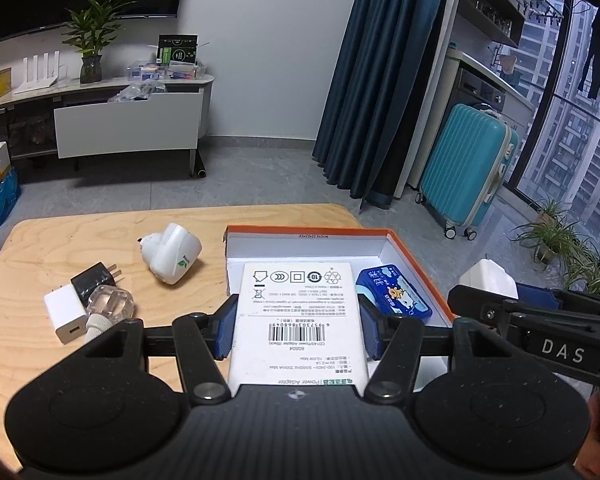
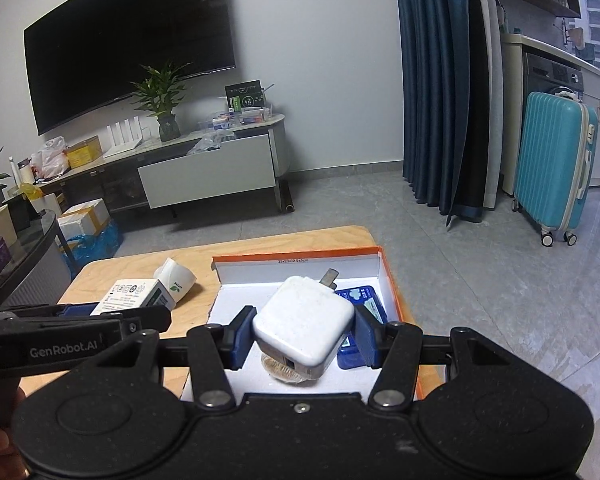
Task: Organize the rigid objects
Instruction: 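Carry the adapter box and square charger over the white box with both tools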
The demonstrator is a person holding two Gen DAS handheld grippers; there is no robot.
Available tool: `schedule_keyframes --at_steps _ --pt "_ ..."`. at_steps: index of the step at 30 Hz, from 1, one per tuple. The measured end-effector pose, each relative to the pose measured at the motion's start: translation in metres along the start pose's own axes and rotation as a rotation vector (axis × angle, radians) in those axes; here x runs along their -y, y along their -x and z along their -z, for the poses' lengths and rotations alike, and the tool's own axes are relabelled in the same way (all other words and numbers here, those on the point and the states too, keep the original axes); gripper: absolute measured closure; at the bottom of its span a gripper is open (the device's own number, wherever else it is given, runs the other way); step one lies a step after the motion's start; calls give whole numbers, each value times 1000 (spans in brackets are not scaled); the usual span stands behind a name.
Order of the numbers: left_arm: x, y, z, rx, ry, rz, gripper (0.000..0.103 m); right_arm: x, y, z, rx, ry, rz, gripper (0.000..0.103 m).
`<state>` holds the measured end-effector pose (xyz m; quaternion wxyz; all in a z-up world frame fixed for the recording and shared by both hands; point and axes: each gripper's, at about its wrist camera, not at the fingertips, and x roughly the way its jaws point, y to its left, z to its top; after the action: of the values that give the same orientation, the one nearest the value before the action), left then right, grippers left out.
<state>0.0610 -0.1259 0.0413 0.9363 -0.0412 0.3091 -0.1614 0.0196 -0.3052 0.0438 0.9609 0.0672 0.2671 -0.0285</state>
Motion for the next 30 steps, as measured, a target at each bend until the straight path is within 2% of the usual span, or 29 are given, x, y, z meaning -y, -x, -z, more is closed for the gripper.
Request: schedule_keyframes --at_steps 30 --pt "5 -32 -13 -28 -12 4 43 3 -40 -20 -25 21 10 40"
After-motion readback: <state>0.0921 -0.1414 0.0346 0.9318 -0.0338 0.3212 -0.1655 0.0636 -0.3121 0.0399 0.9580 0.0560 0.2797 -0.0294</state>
